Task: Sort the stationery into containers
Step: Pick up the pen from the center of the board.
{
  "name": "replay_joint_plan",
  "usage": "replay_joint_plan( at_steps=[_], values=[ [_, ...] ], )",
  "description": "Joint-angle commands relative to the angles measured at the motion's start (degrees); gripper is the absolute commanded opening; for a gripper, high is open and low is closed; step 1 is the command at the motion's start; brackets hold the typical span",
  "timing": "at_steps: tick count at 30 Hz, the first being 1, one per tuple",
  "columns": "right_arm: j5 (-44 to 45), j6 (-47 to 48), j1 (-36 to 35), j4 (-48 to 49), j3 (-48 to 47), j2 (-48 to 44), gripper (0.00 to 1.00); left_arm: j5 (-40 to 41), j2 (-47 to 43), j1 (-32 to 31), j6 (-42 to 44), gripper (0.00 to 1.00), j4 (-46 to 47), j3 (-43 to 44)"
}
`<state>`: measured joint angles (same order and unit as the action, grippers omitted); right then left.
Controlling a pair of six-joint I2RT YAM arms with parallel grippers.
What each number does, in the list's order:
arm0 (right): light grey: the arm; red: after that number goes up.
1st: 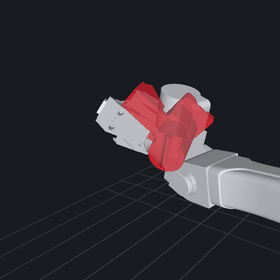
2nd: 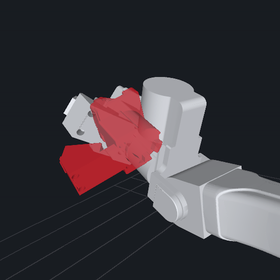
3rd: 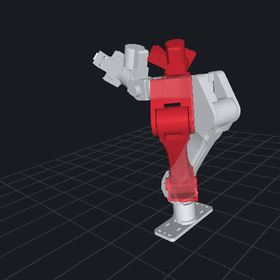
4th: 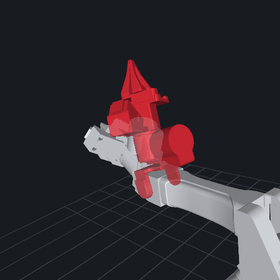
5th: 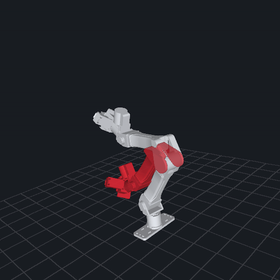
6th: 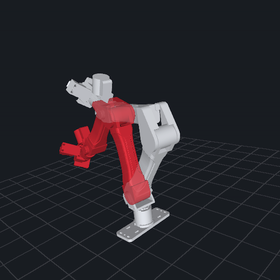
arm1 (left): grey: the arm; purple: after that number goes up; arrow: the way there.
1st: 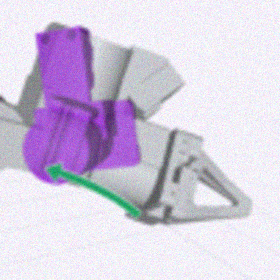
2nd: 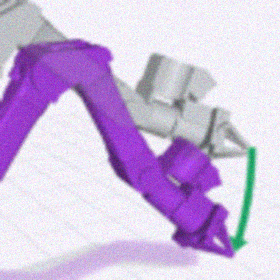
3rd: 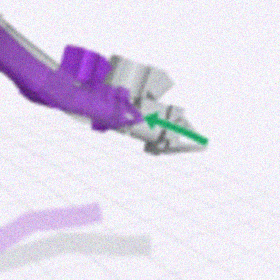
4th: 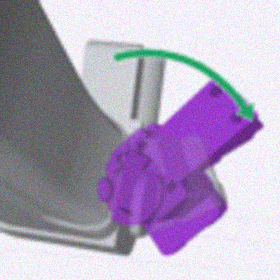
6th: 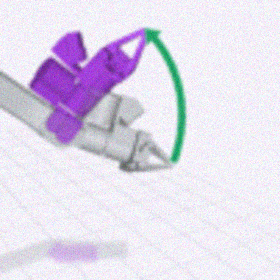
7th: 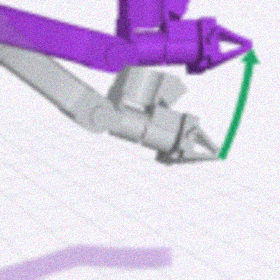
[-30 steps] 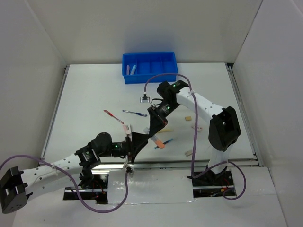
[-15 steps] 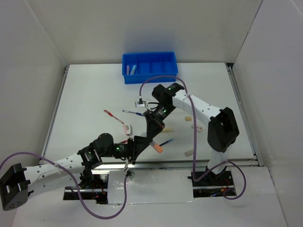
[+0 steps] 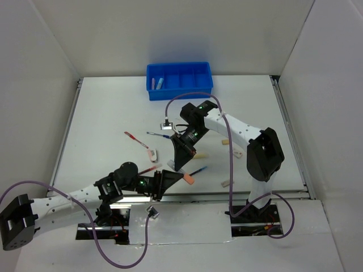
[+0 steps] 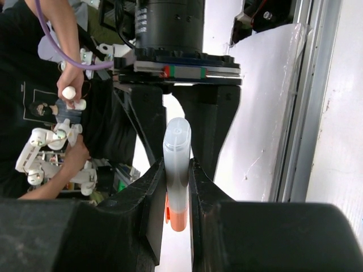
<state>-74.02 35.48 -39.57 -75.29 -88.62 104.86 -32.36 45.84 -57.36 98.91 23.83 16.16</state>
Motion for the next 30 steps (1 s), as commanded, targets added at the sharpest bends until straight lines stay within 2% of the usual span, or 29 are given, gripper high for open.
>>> replay_joint_plan(
  at_steps=[1,9,21,23,24,25,26,27,30],
  values=[
    [-1.7,0.8,-1.4,-7.4,-1.4,-0.6,0.00,-2.4,1.3,-0.4,2.5,0.50,2.3,0.4],
    [-1.6,1.0,-2.4,-7.4,-0.6,-0.5,0.00,-0.4,3.4,-0.7,4.2,0.47,5.6,-0.9],
    [-0.8,0.1,-3.9,-7.4,-0.4,0.3,0.00,4.0,4.1,-3.0,4.9,0.30,8.6,-2.5],
    [-0.1,-1.1,-3.8,-7.4,-1.0,0.5,0.09,4.7,3.9,-3.4,4.8,0.26,8.9,-2.6],
    [0.1,-1.7,-3.6,-7.4,-2.0,1.0,0.16,5.0,3.6,-3.7,4.6,0.20,8.9,-2.9],
    [0.4,-2.7,-3.2,-7.4,-2.5,1.0,0.34,5.2,3.3,-4.1,4.5,0.17,8.8,-3.0],
    [0.5,-2.9,-2.4,-7.4,-2.9,1.1,0.43,5.1,2.9,-4.3,4.4,0.14,8.4,-3.1],
    [0.4,-2.8,-1.8,-7.4,-3.5,0.8,0.58,4.9,2.2,-4.7,4.4,0.09,8.1,-3.3],
    [0.0,-2.9,0.3,-7.4,-4.2,0.0,0.69,4.1,0.1,-5.2,4.0,0.01,6.9,-4.0]
  ],
)
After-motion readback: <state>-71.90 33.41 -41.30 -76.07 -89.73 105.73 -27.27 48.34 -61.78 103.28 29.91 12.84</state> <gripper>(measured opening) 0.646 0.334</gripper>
